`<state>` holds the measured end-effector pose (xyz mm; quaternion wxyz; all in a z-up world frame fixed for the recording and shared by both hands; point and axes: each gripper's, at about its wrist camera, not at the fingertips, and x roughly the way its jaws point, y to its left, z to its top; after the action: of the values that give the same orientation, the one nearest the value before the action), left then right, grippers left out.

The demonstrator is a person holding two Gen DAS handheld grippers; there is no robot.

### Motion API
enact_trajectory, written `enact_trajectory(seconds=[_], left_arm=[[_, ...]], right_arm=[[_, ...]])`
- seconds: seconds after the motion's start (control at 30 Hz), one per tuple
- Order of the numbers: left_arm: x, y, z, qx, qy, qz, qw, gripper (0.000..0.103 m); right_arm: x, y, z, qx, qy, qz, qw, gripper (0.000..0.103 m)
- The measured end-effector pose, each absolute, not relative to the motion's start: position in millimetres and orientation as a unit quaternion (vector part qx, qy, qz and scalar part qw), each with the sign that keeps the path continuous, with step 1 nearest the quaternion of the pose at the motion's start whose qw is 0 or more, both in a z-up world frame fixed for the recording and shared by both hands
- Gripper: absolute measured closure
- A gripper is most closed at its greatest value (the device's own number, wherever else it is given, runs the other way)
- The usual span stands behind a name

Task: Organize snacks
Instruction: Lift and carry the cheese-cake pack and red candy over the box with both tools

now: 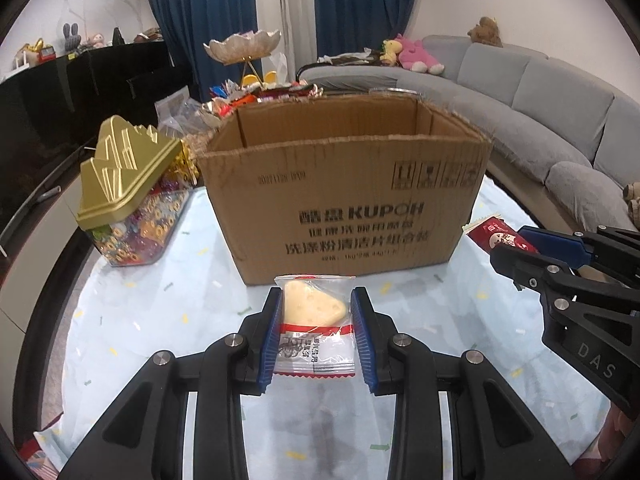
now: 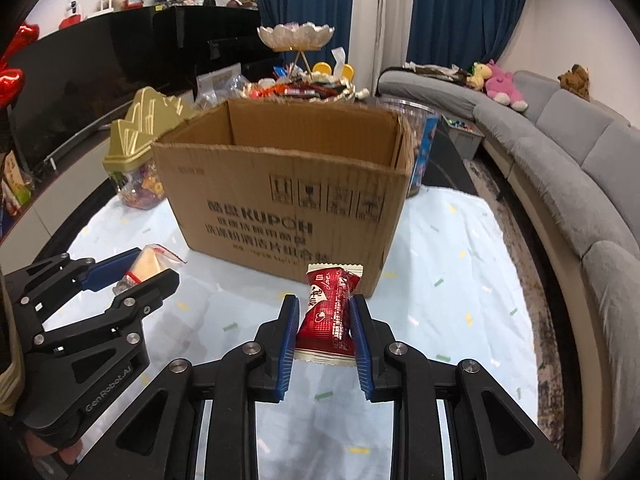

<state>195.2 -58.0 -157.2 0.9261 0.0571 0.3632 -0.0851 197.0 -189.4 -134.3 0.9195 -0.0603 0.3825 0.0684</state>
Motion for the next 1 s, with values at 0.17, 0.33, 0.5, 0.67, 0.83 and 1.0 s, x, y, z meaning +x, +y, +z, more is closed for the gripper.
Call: enact_trajectory(seconds=[0.17, 0.33, 0.5, 0.67, 0.83, 1.0], left_arm=[[196.3, -55.7, -144.1, 0.052, 0.354, -0.080, 0.930, 0.069], [197.2, -55.3, -131.9, 0.049, 0.345, -0.079, 0.934, 0.069], [198.3, -55.0, -120.3, 0.046, 0.336, -0.076, 0.938, 0.069], [201.3, -56.0, -108.5, 0.045, 0.327, -0.077, 0.941, 0.069], [206.5, -57.9, -96.6, 0.044, 0.318, -0.079, 0.944, 0.069], [214.5, -60.0, -84.3, 0.044, 0.308, -0.080, 0.947, 0.069]], right_arm=[[195.0, -187.0, -121.0, -0.062, 0.370, 0.070, 0.924, 0.076], [193.6, -184.9, -109.6, -0.064, 0.359, 0.071, 0.929, 0.076], [193.3, -183.7, -96.5, -0.063, 0.345, 0.071, 0.934, 0.076], [193.9, -184.5, -83.3, -0.062, 0.333, 0.071, 0.938, 0.076], [197.7, -184.1, -70.0, -0.063, 0.321, 0.070, 0.943, 0.076], [203.3, -184.7, -58.0, -0.062, 0.310, 0.069, 0.946, 0.076]])
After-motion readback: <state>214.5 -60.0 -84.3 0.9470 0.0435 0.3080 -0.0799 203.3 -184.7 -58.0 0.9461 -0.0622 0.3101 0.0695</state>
